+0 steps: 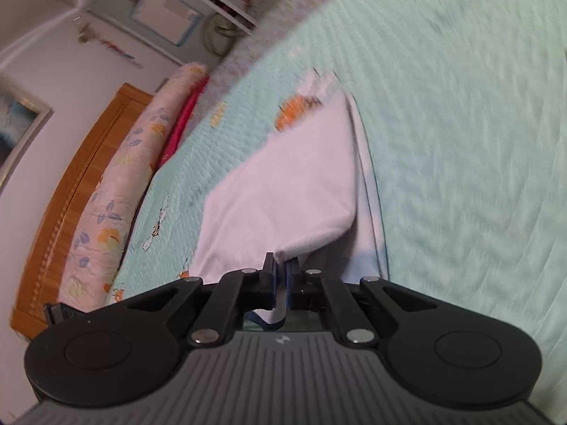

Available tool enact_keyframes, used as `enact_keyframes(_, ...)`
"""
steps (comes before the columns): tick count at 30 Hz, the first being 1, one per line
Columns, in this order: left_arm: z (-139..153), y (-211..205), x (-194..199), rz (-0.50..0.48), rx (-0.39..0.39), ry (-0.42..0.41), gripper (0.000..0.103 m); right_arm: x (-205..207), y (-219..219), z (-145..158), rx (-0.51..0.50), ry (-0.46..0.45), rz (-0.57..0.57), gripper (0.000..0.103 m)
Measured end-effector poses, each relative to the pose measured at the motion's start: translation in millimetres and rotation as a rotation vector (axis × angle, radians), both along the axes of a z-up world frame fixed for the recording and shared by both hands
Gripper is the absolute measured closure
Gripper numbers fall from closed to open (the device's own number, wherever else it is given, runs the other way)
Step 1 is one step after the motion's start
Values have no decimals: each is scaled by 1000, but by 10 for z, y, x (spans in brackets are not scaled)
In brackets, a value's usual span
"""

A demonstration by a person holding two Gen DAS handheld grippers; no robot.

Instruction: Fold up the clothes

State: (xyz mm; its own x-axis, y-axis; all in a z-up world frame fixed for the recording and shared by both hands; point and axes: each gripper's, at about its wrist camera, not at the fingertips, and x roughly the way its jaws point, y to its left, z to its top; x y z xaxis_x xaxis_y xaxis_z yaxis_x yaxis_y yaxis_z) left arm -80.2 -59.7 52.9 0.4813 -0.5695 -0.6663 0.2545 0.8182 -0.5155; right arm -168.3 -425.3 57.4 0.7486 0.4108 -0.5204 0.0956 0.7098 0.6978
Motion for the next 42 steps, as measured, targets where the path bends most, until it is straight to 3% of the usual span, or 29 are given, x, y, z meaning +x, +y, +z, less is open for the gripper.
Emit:
enact_keyframes(2,-19,-63,-41,-12,43,-13,89,-12,-24,53,-88,-21,2,100)
enact_keyframes(4,-95,-88,-39,1,67,1,89,39,-79,-80,-128,19,29,100)
enact_keyframes(6,-145,-62,-44,18,45,16,88,67,-148,-309,-103,99,17,100)
enact_keyframes(9,-104,-11,-108,14,27,0,81,-31,-225,-401,-51,108,-20,100)
enact_keyframes(12,36,142,-239,91,31,-84,79,-170,-306,-375,9,82,-80,84)
enact_keyframes(13,61,220,-277,136,22,-109,76,-204,-343,-368,36,69,-101,67)
enact_keyframes(14,80,305,-312,185,10,-133,59,-239,-380,-361,64,56,-122,51)
enact_keyframes(15,98,390,-348,235,-1,-157,39,-249,-417,-386,104,49,-130,47)
enact_keyframes(16,41,434,-301,252,-26,-127,35,-243,-453,-432,152,48,-128,43)
enact_keyframes(20,-260,569,-29,291,-139,47,35,-92,-418,-590,241,76,-99,42)
enact_keyframes(23,-311,547,96,274,-171,74,33,48,-305,-600,228,85,-48,42)
enact_keyframes(27,-399,402,236,126,-317,174,33,179,-270,-626,264,88,-6,42)
enact_keyframes(28,-405,346,250,105,-313,176,33,196,-269,-633,274,87,3,42)
enact_keyframes(30,-411,267,274,93,-299,176,36,223,-256,-636,281,88,21,45)
enact_keyframes(31,-424,251,287,99,-305,184,41,233,-244,-635,274,93,25,54)
enact_keyframes(32,-437,235,301,104,-312,193,62,238,-236,-640,263,105,25,71)
enact_keyframes(33,-458,230,321,113,-311,215,92,246,-235,-659,260,119,23,81)
enact_keyframes(34,-458,226,323,120,-303,225,90,257,-235,-683,260,133,22,90)
enact_keyframes(37,-250,166,229,106,-279,178,93,229,-250,-635,277,128,22,93)
enact_keyframes(42,223,140,-176,36,-293,153,93,-125,-351,-218,334,85,64,94)
